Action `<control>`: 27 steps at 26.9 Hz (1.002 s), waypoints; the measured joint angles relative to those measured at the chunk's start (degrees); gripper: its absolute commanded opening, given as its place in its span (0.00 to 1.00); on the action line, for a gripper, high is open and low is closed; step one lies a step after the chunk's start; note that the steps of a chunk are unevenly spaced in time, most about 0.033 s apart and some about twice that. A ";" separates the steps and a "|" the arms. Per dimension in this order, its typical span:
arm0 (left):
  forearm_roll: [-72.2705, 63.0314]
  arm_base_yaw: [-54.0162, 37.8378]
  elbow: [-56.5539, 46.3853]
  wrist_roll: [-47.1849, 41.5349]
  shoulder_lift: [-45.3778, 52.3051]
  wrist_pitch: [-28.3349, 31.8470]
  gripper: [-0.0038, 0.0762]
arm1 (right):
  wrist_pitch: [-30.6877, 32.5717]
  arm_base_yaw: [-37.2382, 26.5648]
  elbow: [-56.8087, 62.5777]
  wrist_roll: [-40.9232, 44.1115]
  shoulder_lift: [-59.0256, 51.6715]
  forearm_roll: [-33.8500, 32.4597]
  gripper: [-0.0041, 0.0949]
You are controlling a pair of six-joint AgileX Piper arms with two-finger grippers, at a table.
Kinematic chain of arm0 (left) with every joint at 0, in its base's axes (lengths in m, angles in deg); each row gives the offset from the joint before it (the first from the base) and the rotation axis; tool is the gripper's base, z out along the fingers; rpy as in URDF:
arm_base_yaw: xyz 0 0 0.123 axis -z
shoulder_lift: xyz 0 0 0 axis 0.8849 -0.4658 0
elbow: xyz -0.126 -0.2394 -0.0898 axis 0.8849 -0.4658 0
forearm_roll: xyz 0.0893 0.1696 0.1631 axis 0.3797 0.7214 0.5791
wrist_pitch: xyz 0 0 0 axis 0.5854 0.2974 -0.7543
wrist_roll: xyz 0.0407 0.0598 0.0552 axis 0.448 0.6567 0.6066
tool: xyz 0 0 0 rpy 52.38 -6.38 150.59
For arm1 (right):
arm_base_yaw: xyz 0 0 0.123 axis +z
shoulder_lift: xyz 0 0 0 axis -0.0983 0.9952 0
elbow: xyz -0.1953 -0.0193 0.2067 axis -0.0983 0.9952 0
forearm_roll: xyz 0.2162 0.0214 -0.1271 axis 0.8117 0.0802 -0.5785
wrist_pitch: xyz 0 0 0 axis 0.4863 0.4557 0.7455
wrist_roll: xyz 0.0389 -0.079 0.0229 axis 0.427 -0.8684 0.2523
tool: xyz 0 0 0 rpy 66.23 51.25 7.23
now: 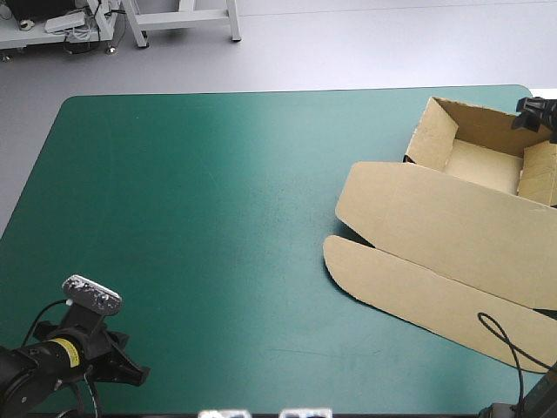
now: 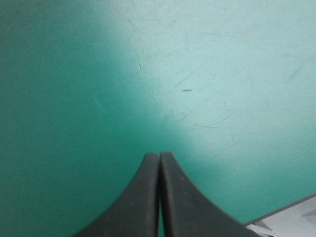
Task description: Fold the box
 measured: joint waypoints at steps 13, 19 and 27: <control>-0.02 0.00 0.00 -0.13 0.00 4.74 0.04 | 0.00 12.13 2.95 -3.03 -14.67 4.98 0.02; -0.63 0.00 0.00 -0.13 0.00 7.43 0.04 | 0.11 28.10 13.29 -7.91 -22.20 3.46 0.03; -1.51 0.00 0.00 -0.41 0.00 7.86 0.04 | -5.12 40.14 44.62 -8.01 -40.82 -5.16 0.03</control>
